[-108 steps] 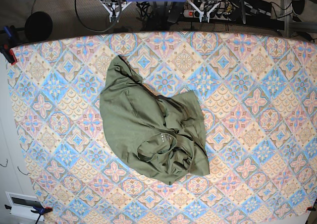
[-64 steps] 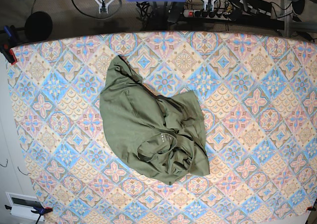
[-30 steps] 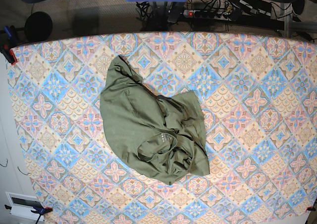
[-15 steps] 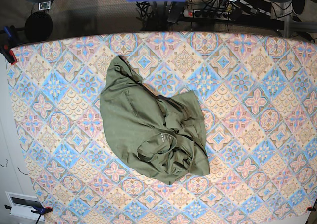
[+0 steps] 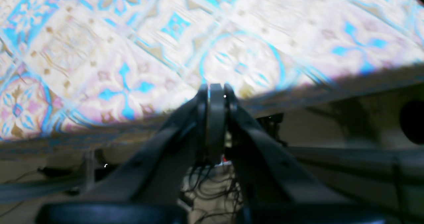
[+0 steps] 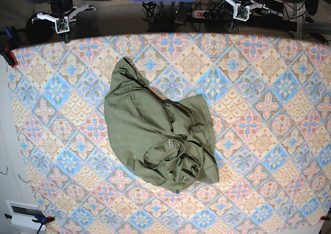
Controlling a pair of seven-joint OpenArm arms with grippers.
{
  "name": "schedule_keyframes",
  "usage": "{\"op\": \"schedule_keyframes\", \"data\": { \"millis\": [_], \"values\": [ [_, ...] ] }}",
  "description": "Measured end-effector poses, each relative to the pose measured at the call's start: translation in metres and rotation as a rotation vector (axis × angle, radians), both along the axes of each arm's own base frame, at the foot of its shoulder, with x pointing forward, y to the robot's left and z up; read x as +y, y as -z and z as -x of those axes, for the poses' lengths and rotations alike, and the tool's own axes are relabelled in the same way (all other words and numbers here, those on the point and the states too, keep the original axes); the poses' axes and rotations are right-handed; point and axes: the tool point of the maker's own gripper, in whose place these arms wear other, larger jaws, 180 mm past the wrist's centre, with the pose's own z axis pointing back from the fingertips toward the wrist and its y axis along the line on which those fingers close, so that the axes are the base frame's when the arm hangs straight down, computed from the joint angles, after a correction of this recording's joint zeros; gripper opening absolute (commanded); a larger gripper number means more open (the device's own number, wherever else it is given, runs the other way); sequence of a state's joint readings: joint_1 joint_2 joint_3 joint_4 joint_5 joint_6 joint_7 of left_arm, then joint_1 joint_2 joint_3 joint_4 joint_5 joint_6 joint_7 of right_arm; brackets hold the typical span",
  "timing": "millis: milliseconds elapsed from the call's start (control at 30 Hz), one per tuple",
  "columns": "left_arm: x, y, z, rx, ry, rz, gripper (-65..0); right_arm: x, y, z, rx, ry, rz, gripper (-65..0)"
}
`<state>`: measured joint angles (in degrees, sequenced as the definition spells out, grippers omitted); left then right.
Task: Layout the t-shirt on the table in an organized manner, then fold the t-shirt properly
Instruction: 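Move the right gripper down onto the green t-shirt's bunched edge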
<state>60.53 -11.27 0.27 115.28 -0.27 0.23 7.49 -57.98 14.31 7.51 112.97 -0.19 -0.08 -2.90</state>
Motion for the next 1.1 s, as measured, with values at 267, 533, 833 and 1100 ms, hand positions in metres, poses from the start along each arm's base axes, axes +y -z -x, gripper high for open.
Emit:
{"op": "schedule_keyframes", "data": {
  "millis": [267,533,833,1100],
  "values": [
    [0.001,-0.009,-0.050,-0.060,-0.006,-0.012,-64.9,0.051,0.006,-0.057,-0.036,-0.133,-0.074,-65.0],
    [0.001,-0.018,-0.073,-0.118,-0.010,-0.010,-64.8,0.083,0.003,-0.108,-0.035,-0.179,-0.098,-58.5],
    [-0.005,-0.001,-0.070,0.005,-0.080,0.095,-64.8,0.146,-0.013,-0.143,-0.065,-0.313,-0.159,-44.6],
    [-0.005,0.002,-0.072,0.034,-0.090,0.119,-64.8,0.163,-0.030,-0.183,-0.117,-0.323,-0.170,-44.4]
  ]
}}
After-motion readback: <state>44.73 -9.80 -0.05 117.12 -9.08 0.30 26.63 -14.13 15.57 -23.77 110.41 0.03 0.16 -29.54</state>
